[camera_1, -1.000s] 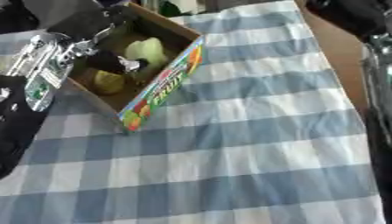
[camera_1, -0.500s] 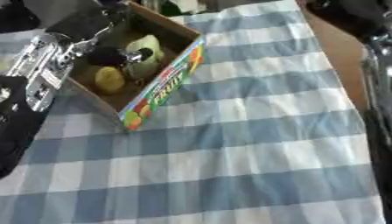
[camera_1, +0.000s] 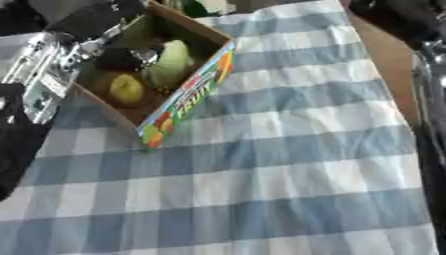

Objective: Pick up objects on the table and place them in the box.

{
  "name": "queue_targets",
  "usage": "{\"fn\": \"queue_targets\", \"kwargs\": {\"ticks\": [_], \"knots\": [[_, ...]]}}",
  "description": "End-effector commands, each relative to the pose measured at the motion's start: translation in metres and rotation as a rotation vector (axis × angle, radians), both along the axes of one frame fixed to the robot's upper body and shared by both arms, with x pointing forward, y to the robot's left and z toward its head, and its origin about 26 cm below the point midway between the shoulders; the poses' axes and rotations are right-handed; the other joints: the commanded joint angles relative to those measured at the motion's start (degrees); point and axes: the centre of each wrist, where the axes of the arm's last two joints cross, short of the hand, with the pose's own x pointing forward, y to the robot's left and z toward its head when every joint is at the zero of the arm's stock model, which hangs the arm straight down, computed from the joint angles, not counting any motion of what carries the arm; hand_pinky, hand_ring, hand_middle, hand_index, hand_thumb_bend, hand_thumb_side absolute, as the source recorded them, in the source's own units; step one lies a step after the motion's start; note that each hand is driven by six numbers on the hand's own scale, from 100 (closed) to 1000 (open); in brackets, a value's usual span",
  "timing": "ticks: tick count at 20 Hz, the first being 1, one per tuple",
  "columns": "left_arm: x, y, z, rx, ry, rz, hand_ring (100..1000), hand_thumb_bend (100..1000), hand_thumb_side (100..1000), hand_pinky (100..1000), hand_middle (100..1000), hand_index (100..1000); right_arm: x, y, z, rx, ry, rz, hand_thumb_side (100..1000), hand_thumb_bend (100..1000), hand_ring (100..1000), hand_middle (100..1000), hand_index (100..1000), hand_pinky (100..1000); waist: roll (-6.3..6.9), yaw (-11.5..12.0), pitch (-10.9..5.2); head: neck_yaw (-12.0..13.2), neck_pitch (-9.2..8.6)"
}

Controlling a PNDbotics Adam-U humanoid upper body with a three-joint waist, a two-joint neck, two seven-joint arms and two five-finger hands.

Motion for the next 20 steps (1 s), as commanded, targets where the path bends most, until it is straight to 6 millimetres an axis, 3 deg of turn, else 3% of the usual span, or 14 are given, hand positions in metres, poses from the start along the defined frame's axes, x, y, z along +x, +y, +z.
{"fn": "queue_targets", "kwargs": {"ticks": [1, 12, 16, 20], "knots": [[-0.010, 0.030, 0.028, -0.020, -0.015, 0.034, 949, 168, 815, 855, 956, 1000, -0.006, -0.004, 0.008, 0.003, -0.037, -0.014, 777, 431, 835, 512, 851, 830, -0.58, 0.3, -1.81, -0.7, 0.60], [-0.025, 0.102, 0.043, -0.033, 0.102, 0.143, 952, 225, 787, 853, 937, 1000, -0.004, -0.005, 0.008, 0.018, -0.048, -0.019, 783, 427, 836, 513, 849, 830, -2.18, 1.0, -2.15, -0.5, 0.65], [-0.021, 0.123, 0.041, -0.032, 0.147, 0.192, 917, 233, 703, 802, 907, 1000, -0.003, -0.006, 0.008, 0.020, -0.050, -0.023, 784, 427, 835, 512, 848, 830, -2.58, 1.2, -2.14, 0.0, 0.13], [-0.017, 0.135, 0.039, -0.024, 0.186, 0.219, 932, 279, 642, 811, 910, 1000, -0.002, -0.007, 0.008, 0.023, -0.051, -0.027, 783, 428, 834, 510, 847, 829, -2.84, 1.2, -1.99, 0.3, -0.36]]}}
